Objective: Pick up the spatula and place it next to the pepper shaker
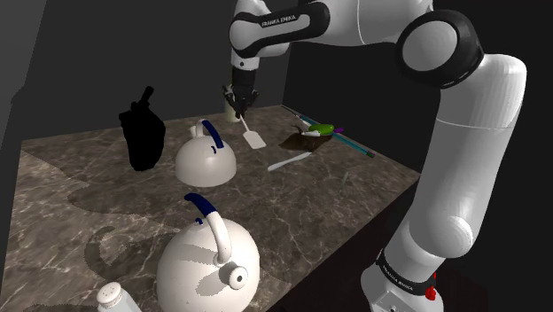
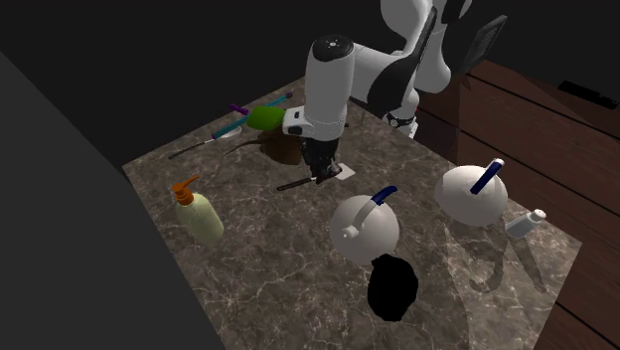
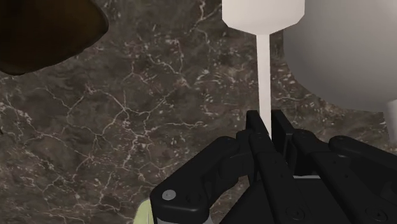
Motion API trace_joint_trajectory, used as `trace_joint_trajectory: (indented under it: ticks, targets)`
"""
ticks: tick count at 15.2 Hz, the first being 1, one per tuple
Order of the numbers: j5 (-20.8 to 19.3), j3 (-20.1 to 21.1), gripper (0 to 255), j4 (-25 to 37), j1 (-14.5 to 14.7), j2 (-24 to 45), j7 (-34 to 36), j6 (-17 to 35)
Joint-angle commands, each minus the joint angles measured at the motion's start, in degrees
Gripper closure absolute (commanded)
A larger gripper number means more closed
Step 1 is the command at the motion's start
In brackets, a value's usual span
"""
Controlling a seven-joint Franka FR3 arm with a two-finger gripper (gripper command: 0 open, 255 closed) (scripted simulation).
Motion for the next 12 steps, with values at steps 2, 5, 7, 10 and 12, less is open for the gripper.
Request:
trace_joint_trajectory:
  ticks: [2,5,7,10,12]
  targets:
    - [0.01,0.04,255,2.19,0.06,-0.09,0.03,-2.31]
    - [0.03,0.05,255,4.39,0.08,-0.18,0.0,-4.59]
    - [-0.1,0.49,255,3.36,0.8,-0.97,1.19,-4.37]
    - [-0.46,1.86,255,0.57,2.97,-3.01,4.85,-3.7]
    - [-0.69,2.84,255,-0.9,4.41,-4.1,7.34,-3.38]
